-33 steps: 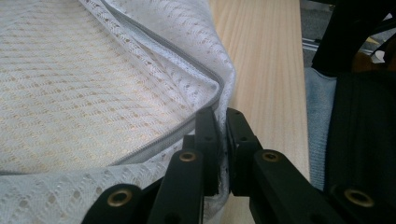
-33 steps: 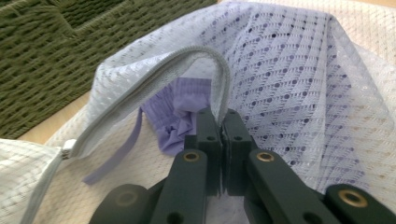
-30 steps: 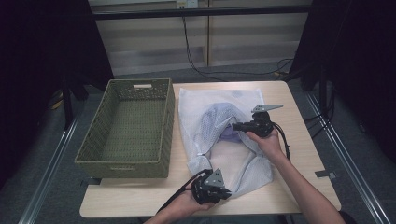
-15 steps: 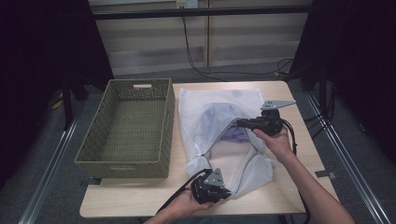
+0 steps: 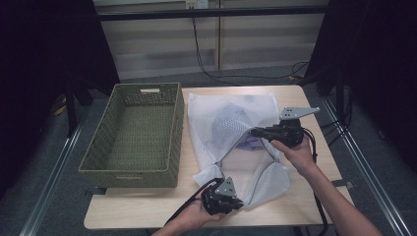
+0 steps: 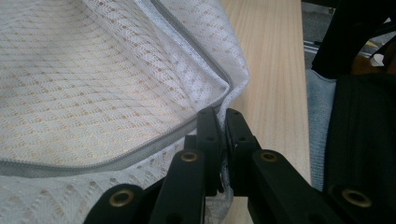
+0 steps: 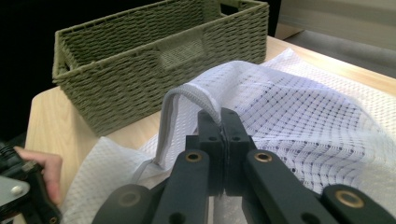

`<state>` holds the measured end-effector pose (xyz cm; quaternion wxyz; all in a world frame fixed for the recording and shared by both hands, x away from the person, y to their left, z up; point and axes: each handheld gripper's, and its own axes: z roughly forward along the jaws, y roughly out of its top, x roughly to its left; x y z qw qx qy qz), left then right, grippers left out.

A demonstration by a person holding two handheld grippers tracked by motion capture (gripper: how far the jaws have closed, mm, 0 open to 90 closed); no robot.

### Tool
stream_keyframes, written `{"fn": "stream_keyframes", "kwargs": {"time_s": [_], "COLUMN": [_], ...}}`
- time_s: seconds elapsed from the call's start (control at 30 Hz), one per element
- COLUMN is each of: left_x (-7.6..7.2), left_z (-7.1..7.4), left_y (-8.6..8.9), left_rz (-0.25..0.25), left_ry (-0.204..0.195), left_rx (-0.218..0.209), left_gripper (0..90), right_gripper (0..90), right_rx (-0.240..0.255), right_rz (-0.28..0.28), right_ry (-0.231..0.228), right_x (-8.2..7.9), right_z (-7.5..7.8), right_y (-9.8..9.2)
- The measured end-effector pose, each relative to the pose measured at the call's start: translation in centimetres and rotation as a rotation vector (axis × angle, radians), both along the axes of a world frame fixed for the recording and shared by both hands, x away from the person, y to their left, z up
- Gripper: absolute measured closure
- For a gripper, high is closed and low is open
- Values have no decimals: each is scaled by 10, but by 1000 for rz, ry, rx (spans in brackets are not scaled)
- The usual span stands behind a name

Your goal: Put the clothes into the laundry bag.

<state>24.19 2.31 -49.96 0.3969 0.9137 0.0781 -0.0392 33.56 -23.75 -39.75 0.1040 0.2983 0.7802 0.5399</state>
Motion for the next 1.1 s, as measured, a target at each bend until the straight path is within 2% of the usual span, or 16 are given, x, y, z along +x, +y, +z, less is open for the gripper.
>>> {"fn": "stream_keyframes", "kwargs": {"time_s": [0.27, 0.53, 0.6, 0.77, 0.83, 1.1], "left_x": [-1, 0, 1, 1, 1, 0], "left_z": [0, 0, 1, 0, 0, 0], "left_y": [0, 0, 0, 0, 0, -1], "left_rz": [11, 11, 6, 7, 7, 9], "left_ry": [-1, -3, 2, 8, 6, -2], "left_rx": [-3, 0, 13, 7, 8, 1], "left_gripper": [866, 866, 868, 869, 869, 868], "right_gripper": [896, 896, 896, 896, 895, 891], "right_rx": [-50, -94, -107, -146, -139, -168], "right_rz": [52, 78, 86, 100, 103, 106], "right_ry": [9, 55, 67, 92, 106, 144], "right_x": [-18, -32, -36, -45, -47, -44], "right_z": [-5, -24, -29, -42, -47, -66], "right_y": [7, 4, 2, -1, -3, 1]}}
